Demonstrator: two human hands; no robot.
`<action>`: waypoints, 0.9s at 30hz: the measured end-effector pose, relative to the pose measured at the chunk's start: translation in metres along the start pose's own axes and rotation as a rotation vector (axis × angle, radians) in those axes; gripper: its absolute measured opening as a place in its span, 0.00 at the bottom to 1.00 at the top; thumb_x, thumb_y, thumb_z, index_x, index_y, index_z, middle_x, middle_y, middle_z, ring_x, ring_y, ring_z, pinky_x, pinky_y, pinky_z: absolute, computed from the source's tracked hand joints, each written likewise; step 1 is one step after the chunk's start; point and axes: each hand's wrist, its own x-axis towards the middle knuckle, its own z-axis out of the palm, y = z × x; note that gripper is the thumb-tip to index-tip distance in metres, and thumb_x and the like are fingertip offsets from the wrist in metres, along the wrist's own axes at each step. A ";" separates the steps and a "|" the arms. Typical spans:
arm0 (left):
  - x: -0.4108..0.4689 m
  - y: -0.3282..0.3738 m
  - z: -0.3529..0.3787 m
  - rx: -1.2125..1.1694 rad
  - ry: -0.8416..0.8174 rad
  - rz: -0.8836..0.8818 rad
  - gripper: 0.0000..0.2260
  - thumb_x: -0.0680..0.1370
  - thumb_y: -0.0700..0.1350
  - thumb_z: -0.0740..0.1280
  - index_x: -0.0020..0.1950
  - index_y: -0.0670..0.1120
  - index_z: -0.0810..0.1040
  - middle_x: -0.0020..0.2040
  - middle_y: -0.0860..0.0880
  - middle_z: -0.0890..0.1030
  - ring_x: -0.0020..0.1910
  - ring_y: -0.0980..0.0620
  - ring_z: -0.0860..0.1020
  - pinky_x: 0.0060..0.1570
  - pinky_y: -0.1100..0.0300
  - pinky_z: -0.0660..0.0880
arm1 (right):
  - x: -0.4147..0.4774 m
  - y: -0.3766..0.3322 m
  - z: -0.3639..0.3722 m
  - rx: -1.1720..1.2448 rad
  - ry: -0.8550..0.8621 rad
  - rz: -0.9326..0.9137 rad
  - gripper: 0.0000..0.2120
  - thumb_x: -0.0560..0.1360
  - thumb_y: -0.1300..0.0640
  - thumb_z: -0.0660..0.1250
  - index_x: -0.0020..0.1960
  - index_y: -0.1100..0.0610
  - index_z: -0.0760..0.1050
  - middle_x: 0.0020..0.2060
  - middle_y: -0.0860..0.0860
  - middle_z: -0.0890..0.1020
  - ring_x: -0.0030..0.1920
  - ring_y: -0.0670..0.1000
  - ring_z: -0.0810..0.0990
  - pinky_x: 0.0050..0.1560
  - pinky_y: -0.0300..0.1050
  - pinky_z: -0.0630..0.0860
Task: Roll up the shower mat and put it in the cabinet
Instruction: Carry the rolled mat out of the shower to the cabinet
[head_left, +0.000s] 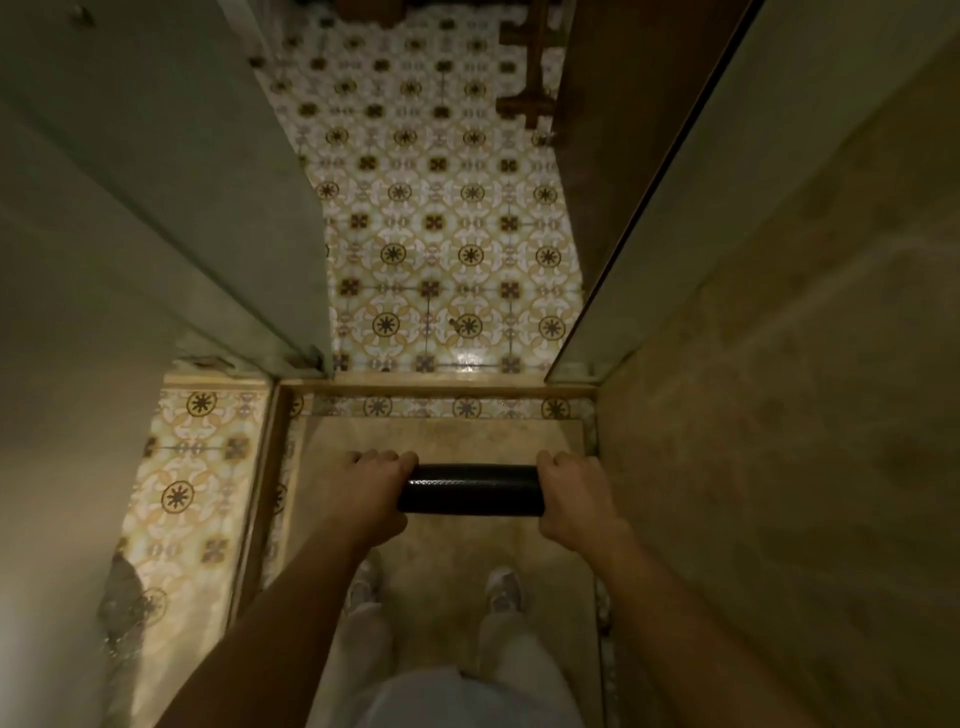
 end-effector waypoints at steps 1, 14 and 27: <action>-0.004 0.005 -0.013 0.010 0.017 -0.001 0.22 0.63 0.50 0.69 0.56 0.57 0.72 0.46 0.53 0.79 0.47 0.49 0.77 0.51 0.52 0.70 | -0.006 0.004 -0.011 -0.006 0.006 -0.005 0.23 0.61 0.53 0.74 0.53 0.54 0.71 0.44 0.53 0.79 0.42 0.55 0.78 0.40 0.46 0.65; 0.054 -0.030 -0.109 0.011 0.130 -0.036 0.28 0.62 0.50 0.72 0.61 0.55 0.70 0.53 0.49 0.79 0.54 0.46 0.77 0.56 0.48 0.69 | 0.077 0.010 -0.111 -0.122 0.119 -0.070 0.28 0.59 0.52 0.72 0.58 0.56 0.71 0.46 0.55 0.80 0.46 0.58 0.78 0.44 0.48 0.70; 0.213 -0.178 -0.224 0.020 0.114 0.042 0.28 0.64 0.49 0.73 0.62 0.53 0.68 0.55 0.48 0.77 0.55 0.46 0.75 0.58 0.49 0.68 | 0.256 -0.044 -0.223 -0.080 0.177 -0.011 0.26 0.60 0.47 0.73 0.55 0.52 0.69 0.46 0.53 0.79 0.45 0.56 0.77 0.46 0.49 0.71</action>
